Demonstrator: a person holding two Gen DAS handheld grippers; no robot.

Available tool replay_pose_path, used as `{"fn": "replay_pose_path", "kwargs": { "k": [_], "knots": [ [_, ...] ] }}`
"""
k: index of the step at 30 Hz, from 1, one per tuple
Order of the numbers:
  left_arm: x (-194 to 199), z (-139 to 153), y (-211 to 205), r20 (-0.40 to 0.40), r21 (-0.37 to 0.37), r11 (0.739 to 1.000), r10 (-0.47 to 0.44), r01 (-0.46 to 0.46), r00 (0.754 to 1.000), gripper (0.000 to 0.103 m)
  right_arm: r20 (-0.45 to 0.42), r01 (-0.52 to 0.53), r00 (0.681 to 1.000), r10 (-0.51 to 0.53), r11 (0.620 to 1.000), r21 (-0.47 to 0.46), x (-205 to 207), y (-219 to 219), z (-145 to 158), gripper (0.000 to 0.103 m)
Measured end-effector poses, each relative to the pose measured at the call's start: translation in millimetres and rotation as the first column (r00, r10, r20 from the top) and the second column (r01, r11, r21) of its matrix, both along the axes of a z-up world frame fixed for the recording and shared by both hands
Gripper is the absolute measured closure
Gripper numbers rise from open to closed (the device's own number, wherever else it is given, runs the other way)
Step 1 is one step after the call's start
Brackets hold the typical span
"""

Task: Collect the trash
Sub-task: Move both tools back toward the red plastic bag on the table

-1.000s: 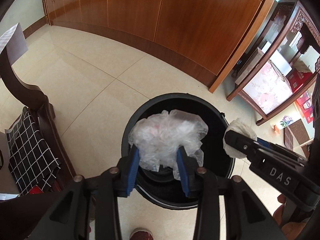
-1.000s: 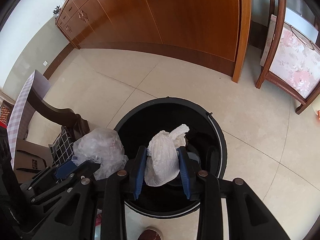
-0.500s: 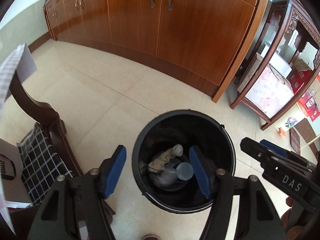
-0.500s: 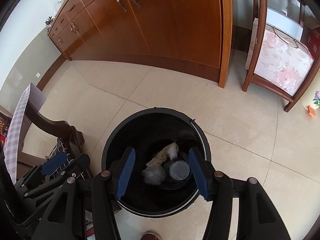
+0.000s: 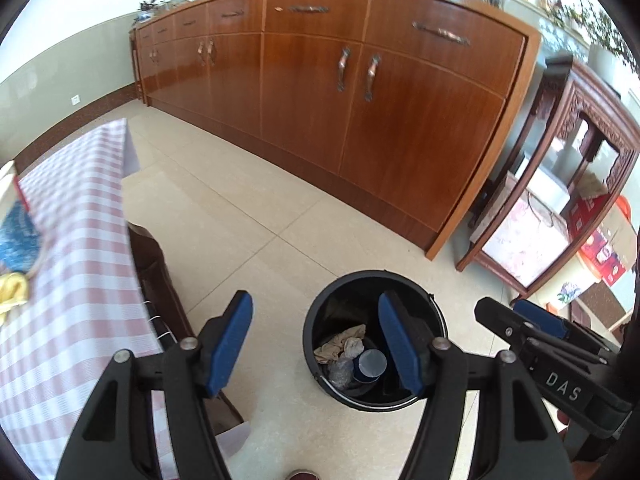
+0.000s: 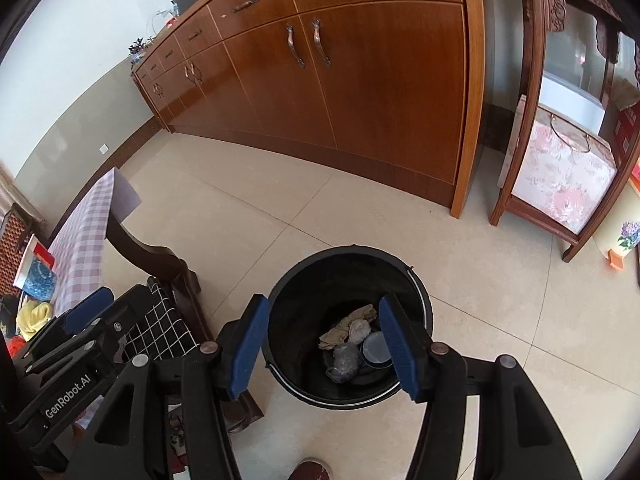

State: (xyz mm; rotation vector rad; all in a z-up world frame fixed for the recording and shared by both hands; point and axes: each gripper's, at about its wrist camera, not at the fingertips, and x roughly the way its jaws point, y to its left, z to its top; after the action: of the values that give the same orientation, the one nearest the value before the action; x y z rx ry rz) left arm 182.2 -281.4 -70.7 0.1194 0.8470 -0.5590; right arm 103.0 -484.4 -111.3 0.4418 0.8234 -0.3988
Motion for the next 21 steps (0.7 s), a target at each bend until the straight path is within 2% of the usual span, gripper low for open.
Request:
{"fn": "replay_pose_path", "kwargs": {
  "k": [2, 13, 17, 21],
  "knots": [
    [-3.3, 10.5, 11.8, 0.012, -0.004, 1.000, 0.025, -0.025, 1.000, 0.036, 0.018, -0.017, 1.000, 0.017, 1.000, -0.024, -2.1, 14.7, 13.6, 0.036],
    [-16.3, 49.8, 115.3, 0.077, -0.032, 0.983, 0.184, -0.182, 0.980, 0.036, 0.130, -0.168, 0.975, 0.178, 0.982, -0.087, 0.5, 111.9, 71.5, 0.034],
    [-15.7, 55.5, 161.7, 0.097, -0.037, 0.963, 0.270, -0.268, 0.958, 0.036, 0.151, -0.237, 0.957, 0.249, 0.967, -0.094, 10.2, 148.7, 79.6, 0.033],
    [-13.7, 56.3, 214.5, 0.103, -0.043, 0.929, 0.370, -0.367, 0.923, 0.032, 0.157, -0.317, 0.931, 0.331, 0.943, -0.104, 24.9, 190.2, 84.6, 0.033]
  ]
}}
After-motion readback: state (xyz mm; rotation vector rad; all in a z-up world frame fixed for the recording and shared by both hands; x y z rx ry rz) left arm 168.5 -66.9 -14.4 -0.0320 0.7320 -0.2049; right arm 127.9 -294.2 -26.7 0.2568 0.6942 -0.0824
